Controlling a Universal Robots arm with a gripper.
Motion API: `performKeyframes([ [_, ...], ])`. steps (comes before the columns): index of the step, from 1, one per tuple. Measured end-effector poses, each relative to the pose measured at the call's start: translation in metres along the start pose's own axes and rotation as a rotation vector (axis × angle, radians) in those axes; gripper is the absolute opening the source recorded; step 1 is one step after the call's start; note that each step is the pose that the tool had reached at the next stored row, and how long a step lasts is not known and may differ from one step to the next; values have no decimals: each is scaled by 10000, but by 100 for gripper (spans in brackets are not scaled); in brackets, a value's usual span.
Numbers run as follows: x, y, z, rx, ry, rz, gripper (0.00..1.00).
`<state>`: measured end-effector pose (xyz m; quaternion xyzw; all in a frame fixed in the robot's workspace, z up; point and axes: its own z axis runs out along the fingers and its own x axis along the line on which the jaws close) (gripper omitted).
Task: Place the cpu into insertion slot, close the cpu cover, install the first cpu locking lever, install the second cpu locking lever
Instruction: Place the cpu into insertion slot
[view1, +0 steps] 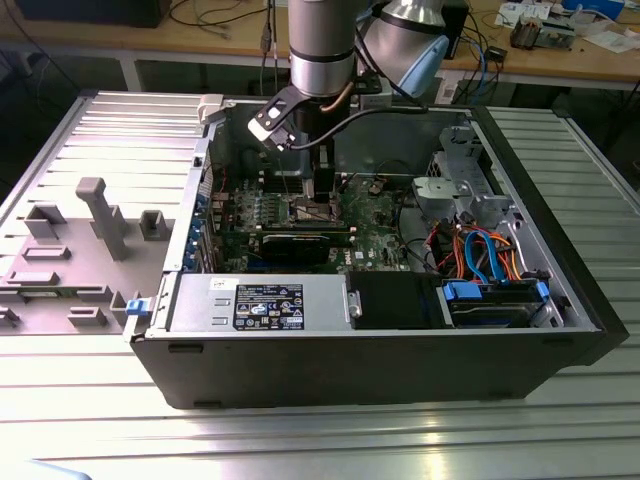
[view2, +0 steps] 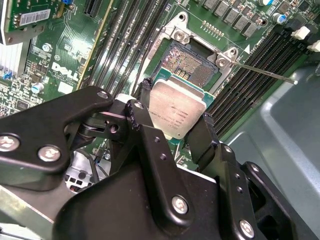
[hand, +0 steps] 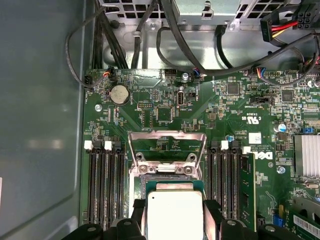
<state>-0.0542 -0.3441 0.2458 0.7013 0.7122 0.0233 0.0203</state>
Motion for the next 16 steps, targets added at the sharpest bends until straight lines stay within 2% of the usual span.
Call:
performKeyframes([
  [9,20,-28,140,-1,0,1,54],
  [16,37,-79,272,-1,-2,6,54],
])
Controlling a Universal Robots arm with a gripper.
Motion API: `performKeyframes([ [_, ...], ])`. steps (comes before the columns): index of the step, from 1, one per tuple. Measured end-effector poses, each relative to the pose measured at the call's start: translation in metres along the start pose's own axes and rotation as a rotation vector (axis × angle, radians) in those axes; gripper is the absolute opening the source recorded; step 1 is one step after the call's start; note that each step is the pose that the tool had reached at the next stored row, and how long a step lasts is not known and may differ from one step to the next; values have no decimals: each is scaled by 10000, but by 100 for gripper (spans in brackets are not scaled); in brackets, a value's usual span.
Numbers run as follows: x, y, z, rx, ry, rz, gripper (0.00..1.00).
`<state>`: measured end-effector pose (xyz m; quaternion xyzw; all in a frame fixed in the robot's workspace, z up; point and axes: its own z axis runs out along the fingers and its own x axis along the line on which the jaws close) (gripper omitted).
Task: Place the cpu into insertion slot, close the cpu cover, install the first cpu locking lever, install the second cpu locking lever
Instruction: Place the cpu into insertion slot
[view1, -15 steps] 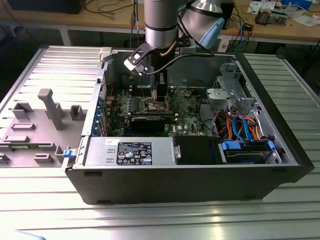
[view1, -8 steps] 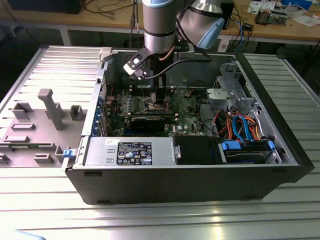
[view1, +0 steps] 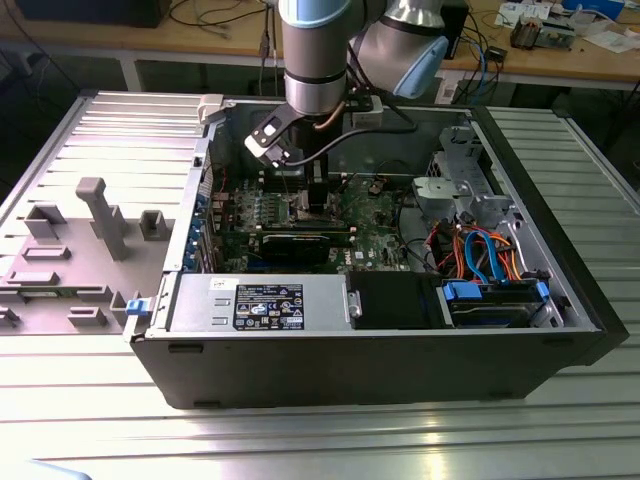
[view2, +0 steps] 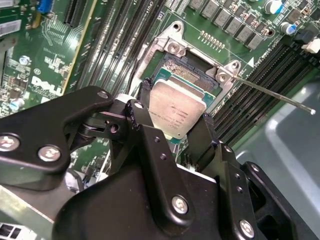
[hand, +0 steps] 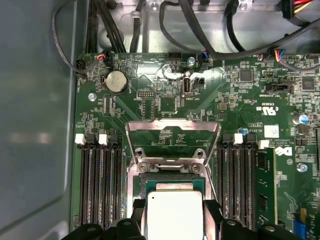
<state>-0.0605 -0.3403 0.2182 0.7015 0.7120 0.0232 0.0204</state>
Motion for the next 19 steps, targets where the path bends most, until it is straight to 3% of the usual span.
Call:
performKeyframes([
  [8,35,-28,139,0,-5,83,54],
  [19,53,-34,218,5,-23,227,54],
])
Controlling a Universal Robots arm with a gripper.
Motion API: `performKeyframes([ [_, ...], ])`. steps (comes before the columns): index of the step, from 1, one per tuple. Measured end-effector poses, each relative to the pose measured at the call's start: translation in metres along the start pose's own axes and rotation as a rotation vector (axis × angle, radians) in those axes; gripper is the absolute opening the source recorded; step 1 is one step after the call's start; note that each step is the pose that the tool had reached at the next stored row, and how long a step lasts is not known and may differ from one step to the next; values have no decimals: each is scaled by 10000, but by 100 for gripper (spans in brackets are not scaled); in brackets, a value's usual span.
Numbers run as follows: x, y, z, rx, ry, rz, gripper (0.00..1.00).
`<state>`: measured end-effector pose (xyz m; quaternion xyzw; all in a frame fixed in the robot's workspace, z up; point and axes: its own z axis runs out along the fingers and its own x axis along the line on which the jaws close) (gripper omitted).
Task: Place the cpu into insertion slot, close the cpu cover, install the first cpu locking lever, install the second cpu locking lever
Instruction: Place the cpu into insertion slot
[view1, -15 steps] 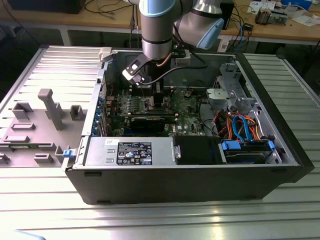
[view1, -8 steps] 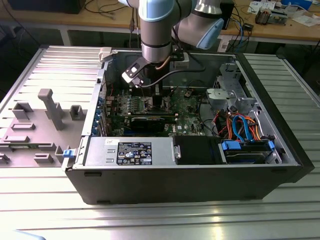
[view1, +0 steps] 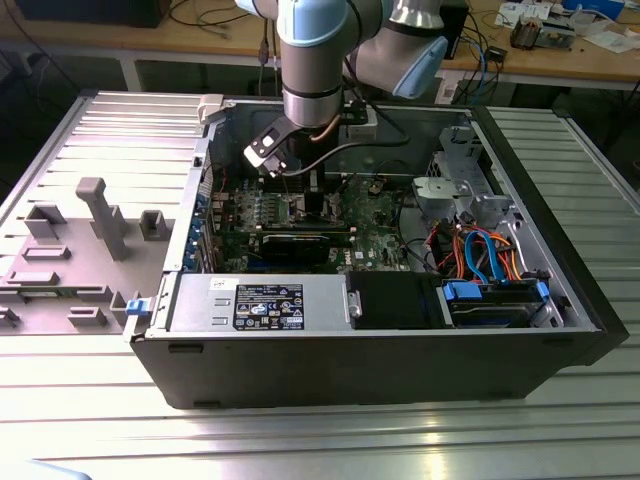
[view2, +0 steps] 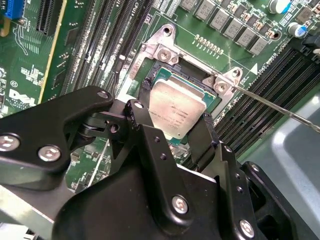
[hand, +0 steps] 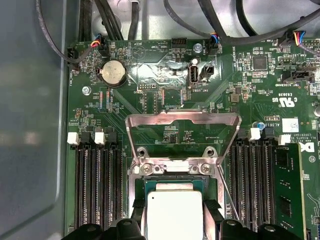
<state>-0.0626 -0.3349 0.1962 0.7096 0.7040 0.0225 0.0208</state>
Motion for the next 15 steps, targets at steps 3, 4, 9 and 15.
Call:
performKeyframes([
  [3,2,1,-3,-7,8,2,54],
  [4,3,2,-11,-10,15,2,54],
  [9,3,1,-37,-7,-19,2,54],
  [15,13,4,-31,-6,-149,6,54],
])
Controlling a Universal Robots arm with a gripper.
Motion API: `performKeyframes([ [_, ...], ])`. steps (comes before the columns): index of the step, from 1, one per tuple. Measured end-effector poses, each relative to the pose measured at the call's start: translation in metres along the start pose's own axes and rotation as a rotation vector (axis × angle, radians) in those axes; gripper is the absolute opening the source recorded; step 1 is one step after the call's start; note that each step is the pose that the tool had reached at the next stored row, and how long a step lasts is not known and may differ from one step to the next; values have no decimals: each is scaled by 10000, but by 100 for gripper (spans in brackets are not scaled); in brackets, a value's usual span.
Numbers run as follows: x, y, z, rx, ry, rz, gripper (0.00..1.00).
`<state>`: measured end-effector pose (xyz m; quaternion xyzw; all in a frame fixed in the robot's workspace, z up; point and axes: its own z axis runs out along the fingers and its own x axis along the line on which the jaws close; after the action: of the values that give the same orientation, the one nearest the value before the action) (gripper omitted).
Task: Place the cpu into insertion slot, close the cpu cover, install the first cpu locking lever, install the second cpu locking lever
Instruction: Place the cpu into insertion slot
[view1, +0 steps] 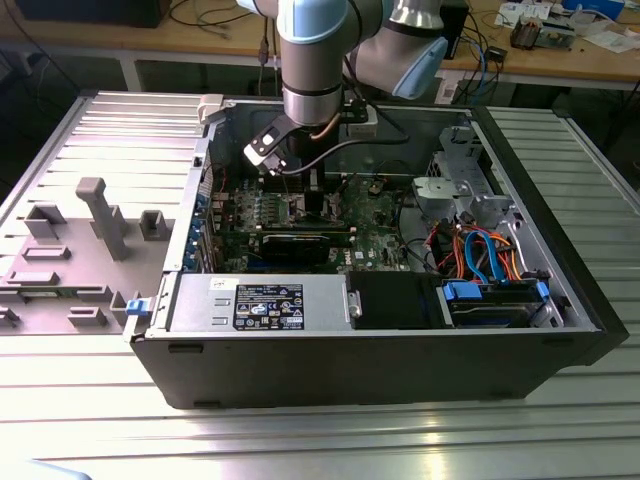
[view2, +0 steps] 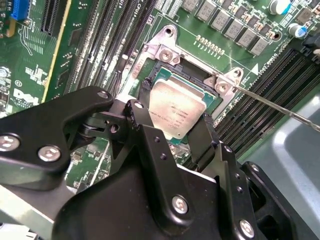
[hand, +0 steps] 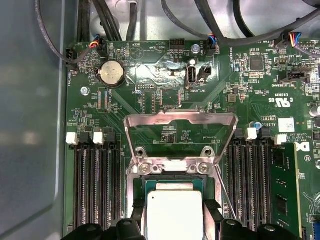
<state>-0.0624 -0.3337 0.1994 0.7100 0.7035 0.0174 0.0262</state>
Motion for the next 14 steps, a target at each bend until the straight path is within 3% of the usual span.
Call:
performKeyframes([
  [14,2,-2,39,0,-2,16,54],
])
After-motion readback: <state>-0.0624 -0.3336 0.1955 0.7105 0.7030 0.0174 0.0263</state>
